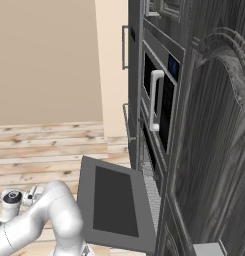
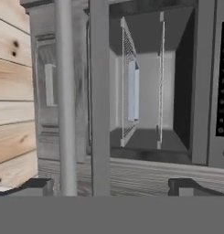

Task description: Take the baked cake out of the oven and place it on the plate for cooling. Then close the oven door.

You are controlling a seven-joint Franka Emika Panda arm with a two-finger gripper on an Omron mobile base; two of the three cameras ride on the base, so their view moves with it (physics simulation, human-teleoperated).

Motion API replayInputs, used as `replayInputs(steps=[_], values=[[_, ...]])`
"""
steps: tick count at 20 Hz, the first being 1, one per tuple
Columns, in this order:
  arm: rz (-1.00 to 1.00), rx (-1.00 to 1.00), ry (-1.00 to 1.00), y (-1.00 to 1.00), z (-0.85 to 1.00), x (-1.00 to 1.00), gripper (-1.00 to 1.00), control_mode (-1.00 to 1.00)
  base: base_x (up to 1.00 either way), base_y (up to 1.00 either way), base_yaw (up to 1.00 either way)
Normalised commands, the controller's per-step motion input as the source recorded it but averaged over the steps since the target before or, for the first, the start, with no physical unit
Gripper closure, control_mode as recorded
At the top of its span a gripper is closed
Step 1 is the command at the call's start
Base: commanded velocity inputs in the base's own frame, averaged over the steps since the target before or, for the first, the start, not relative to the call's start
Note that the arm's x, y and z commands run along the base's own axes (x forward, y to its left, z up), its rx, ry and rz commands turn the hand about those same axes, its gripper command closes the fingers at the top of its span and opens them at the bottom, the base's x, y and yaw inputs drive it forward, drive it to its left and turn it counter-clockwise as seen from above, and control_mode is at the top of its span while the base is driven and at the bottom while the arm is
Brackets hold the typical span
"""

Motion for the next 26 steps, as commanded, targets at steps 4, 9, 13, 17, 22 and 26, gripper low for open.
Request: replayInputs(steps=[4,9,13,17,22,26], values=[[-0.09,-0.22,0.00,0.00,-0.43,0.31,-1.00,-1.00,0.00,0.00,0.00],[-0.10,-0.23,0.00,0.00,-0.44,0.44,-1.00,-1.00,0.00,0.00,0.00],[-0.10,-0.23,-0.01,0.00,-0.44,0.44,-1.00,-1.00,0.00,0.00,0.00],[-0.09,-0.22,0.00,0.01,-0.44,0.33,-1.00,-1.00,0.00,0.00,0.00],[-0.08,-0.19,-0.03,0.16,-0.49,0.25,-1.00,-1.00,0.00,0.00,0.00],[-0.07,-0.19,-0.04,0.22,-0.56,0.28,-1.00,-1.00,0.00,0.00,0.00]])
